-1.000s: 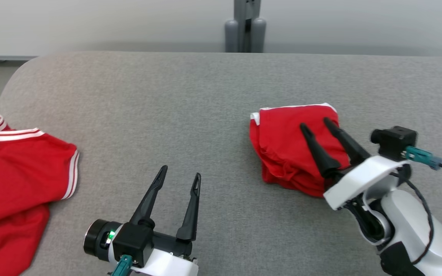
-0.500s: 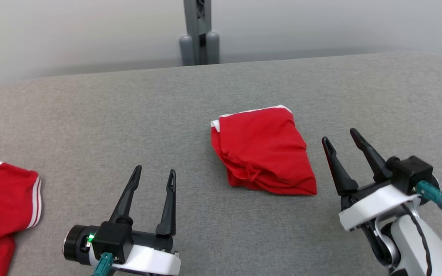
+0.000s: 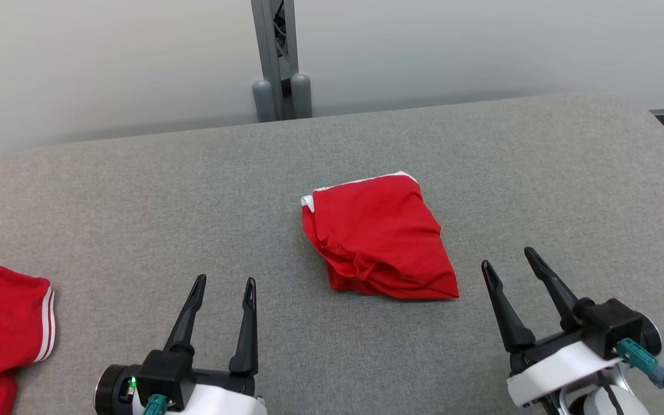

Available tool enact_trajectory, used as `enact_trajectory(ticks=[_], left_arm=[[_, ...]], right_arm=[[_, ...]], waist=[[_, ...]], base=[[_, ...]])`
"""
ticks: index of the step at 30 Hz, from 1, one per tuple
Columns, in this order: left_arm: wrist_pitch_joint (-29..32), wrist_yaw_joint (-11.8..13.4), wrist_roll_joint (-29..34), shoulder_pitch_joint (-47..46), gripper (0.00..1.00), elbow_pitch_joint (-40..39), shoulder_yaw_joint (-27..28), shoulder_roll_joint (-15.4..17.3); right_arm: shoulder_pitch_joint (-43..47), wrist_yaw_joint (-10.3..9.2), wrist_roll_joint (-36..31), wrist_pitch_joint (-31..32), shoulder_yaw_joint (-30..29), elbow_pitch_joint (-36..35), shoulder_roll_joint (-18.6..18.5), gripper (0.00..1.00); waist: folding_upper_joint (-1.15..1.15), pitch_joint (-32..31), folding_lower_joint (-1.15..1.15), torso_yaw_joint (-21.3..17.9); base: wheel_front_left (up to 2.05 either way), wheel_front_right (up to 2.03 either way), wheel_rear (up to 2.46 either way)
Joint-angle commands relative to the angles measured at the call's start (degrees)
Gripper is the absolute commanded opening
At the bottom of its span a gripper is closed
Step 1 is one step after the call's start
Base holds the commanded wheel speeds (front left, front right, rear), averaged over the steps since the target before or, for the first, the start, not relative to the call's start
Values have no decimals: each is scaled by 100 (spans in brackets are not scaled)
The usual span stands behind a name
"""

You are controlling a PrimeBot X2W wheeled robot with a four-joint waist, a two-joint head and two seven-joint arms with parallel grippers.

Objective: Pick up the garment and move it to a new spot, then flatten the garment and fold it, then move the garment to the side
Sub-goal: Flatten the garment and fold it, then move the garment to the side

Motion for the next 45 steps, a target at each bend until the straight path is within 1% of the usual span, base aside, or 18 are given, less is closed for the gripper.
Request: enact_trajectory(ticks=[1,14,29,34,36,38,41,45], left_arm=[[-21,28,-4,39,100,-4,11,15],[-21,193,-44,373,100,-131,154,1],[-21,146,-109,520,100,-148,226,-3],[-21,131,-104,525,100,-133,218,-3],[-21,116,-100,521,100,-124,203,-4],[-21,106,-98,508,100,-115,190,-1],[-21,87,-83,443,100,-105,134,-2],[-21,44,-31,368,100,-88,108,-1]], right_arm=[[76,0,-38,-31,-44,-57,-3,100],[417,0,-128,-33,-287,-193,170,100],[550,0,-134,-33,-396,-138,278,100],[501,0,11,-32,-370,-14,289,100],[411,0,230,-32,-246,75,279,100],[332,-1,630,-32,-147,275,233,100],[96,-1,1613,-29,51,612,165,100],[-359,0,2817,218,280,1035,-154,100]], waist=[[0,-44,0,15],[0,-367,0,78],[0,-428,0,219],[0,-421,0,246],[0,-409,0,258],[0,-394,0,272],[0,-344,0,347],[0,-203,0,490]], base=[[0,0,0],[0,0,0],[0,0,0],[0,0,0],[0,0,0],[0,0,0],[0,0,0],[0,0,0]])
